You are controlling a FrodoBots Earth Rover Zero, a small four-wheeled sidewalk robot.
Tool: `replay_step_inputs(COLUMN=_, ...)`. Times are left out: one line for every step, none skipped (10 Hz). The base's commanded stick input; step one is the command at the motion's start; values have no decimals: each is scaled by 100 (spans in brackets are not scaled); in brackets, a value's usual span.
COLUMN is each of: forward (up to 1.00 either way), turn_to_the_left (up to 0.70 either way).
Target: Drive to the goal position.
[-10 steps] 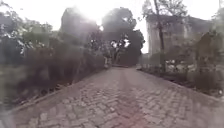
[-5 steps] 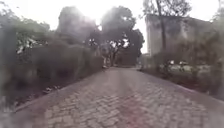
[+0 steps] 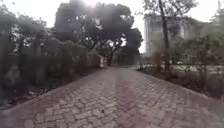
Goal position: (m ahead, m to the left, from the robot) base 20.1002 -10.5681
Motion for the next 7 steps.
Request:
replay_step_inputs(forward=85, turn_to_the_left=0)
replay_step_inputs(forward=85, turn_to_the_left=0)
replay_step_inputs(forward=85, turn_to_the_left=0)
replay_step_inputs(forward=85, turn_to_the_left=0)
replay_step_inputs(forward=85, turn_to_the_left=0)
replay_step_inputs(forward=85, turn_to_the_left=0)
replay_step_inputs(forward=85, turn_to_the_left=0)
